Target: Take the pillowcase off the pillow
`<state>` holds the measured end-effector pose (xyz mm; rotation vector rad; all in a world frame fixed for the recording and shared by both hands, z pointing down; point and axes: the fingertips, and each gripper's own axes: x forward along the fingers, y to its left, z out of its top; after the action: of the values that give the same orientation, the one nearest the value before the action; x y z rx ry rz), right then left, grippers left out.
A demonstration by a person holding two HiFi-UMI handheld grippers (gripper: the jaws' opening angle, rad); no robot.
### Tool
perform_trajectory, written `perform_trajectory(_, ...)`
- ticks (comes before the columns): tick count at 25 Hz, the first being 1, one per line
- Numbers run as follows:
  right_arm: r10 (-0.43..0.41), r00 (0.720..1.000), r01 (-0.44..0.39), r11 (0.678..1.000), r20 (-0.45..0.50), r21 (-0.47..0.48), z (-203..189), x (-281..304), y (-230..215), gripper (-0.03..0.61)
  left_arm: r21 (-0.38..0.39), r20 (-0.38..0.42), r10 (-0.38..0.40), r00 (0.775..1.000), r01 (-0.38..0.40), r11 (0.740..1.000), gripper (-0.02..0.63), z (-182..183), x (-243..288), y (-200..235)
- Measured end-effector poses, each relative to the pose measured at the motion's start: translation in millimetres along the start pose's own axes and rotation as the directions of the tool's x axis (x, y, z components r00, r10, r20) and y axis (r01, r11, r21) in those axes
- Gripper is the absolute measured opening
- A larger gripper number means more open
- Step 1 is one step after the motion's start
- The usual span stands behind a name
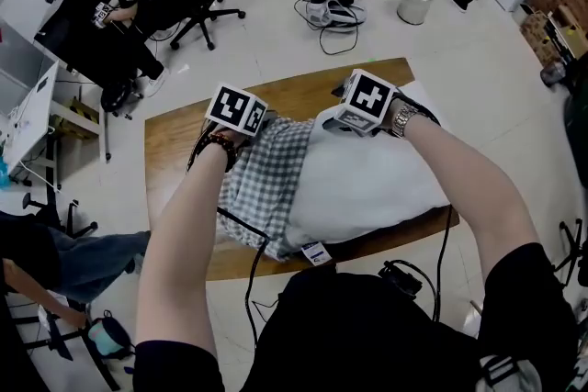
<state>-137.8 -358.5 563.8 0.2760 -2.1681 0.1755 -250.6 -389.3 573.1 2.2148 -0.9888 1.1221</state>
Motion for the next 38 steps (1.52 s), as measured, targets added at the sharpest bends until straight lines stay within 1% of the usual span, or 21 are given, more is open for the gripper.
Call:
perform_trajectory(4, 0.071, 0.996, -0.070, 0.997, -0.055, 0.025, 16, 11, -23, 0.358, 0.022, -0.042, -0.057, 0.997, 0.058, 0.998, 0.259, 15, 12, 23)
perform_trajectory(7, 0.140, 0.986, -0.135, 0.989, -0.086, 0.067, 16, 25, -37, 0.373, 0.032, -0.102, -0.107, 0.989, 0.110, 0.993, 0.268, 15, 29, 31)
perform_trajectory(11, 0.241, 0.962, -0.220, 0.963, -0.128, 0.155, 5, 44, -44, 0.377, 0.038, -0.215, -0.179, 0.960, 0.191, 0.981, 0.278, -2, 55, 30)
perform_trajectory(14, 0.305, 0.940, -0.269, 0.939, -0.155, 0.214, -1, 56, -47, 0.369, 0.022, -0.269, -0.211, 0.940, 0.225, 0.974, 0.276, -10, 68, 35)
perform_trajectory(15, 0.323, 0.932, -0.283, 0.931, -0.162, 0.230, -2, 58, -46, 0.336, 0.018, -0.282, -0.217, 0.935, 0.231, 0.973, 0.264, -12, 71, 37)
perform_trajectory(16, 0.338, 0.926, -0.294, 0.925, -0.168, 0.242, -4, 60, -45, 0.302, 0.021, -0.295, -0.218, 0.930, 0.234, 0.972, 0.230, -14, 72, 39)
perform_trajectory(18, 0.351, 0.919, -0.304, 0.920, -0.176, 0.250, -5, 60, -41, 0.181, 0.051, -0.317, -0.195, 0.928, 0.222, 0.974, 0.115, -19, 73, 43)
perform_trajectory(20, 0.341, 0.923, -0.295, 0.924, -0.178, 0.243, -4, 56, -39, 0.074, 0.077, -0.320, -0.158, 0.934, 0.192, 0.978, 0.038, -20, 70, 49)
perform_trajectory(21, 0.329, 0.927, -0.284, 0.929, -0.177, 0.237, -3, 52, -40, 0.038, 0.079, -0.315, -0.142, 0.938, 0.175, 0.981, 0.028, -19, 68, 53)
perform_trajectory(22, 0.315, 0.933, -0.272, 0.934, -0.176, 0.232, -2, 47, -40, 0.026, 0.073, -0.307, -0.128, 0.943, 0.157, 0.985, 0.025, -17, 64, 58)
perform_trajectory(27, 0.231, 0.959, -0.194, 0.958, -0.167, 0.210, -4, 20, -47, 0.018, -0.027, -0.234, -0.084, 0.969, 0.080, 0.996, 0.021, -16, 41, 81)
perform_trajectory(29, 0.202, 0.965, -0.166, 0.965, -0.168, 0.204, -5, 13, -49, 0.018, -0.049, -0.214, -0.064, 0.975, 0.055, 0.997, 0.020, -18, 33, 89)
perform_trajectory(34, 0.150, 0.971, -0.113, 0.974, -0.186, 0.196, -10, 3, -55, 0.018, -0.080, -0.203, -0.019, 0.979, 0.002, 0.997, 0.020, -26, 17, 109)
perform_trajectory(38, 0.122, 0.973, -0.083, 0.977, -0.196, 0.194, -18, -3, -64, 0.017, -0.107, -0.214, 0.032, 0.976, -0.055, 0.993, 0.020, -36, 5, 130)
